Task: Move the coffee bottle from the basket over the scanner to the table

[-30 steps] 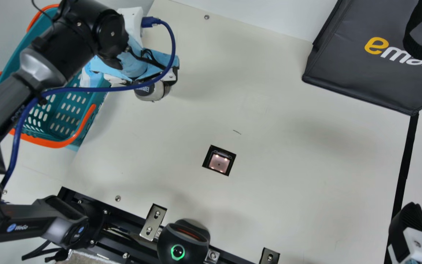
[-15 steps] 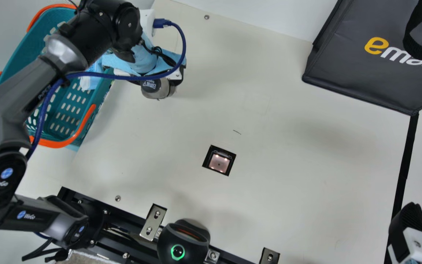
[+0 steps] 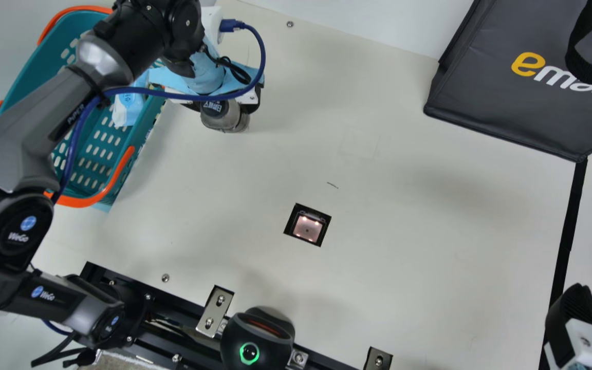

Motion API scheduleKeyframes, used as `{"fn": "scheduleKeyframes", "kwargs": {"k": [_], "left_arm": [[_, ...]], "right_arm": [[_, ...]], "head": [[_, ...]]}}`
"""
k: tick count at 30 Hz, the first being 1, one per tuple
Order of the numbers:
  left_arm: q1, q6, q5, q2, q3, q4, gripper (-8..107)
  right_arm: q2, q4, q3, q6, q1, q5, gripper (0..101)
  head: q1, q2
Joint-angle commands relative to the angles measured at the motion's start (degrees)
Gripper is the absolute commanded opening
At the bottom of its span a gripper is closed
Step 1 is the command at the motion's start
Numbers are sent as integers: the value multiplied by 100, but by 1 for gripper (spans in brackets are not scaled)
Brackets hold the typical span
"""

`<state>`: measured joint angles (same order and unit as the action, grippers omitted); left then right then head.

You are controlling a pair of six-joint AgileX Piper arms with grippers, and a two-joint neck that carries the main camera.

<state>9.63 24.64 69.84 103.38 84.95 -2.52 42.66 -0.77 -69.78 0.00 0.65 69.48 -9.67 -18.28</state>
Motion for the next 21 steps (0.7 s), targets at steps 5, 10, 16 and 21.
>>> {"fn": "scheduleKeyframes", "kwargs": {"k": [5, 10, 16, 21], "left_arm": [[-3, -16, 6, -33, 157, -26, 82], [18, -23, 6, -97, 271, -2, 90], [75, -48, 6, -279, 314, 158, 90], [116, -147, 6, -620, 229, 387, 90]], "right_arm": [[0, 0, 0, 0, 0, 0, 95], [0, 0, 0, 0, 0, 0, 95], [0, 0, 0, 0, 0, 6, 95], [0, 0, 0, 0, 0, 1, 95]], "head": [[175, -14], [175, -14], [175, -14], [175, -14]]}}
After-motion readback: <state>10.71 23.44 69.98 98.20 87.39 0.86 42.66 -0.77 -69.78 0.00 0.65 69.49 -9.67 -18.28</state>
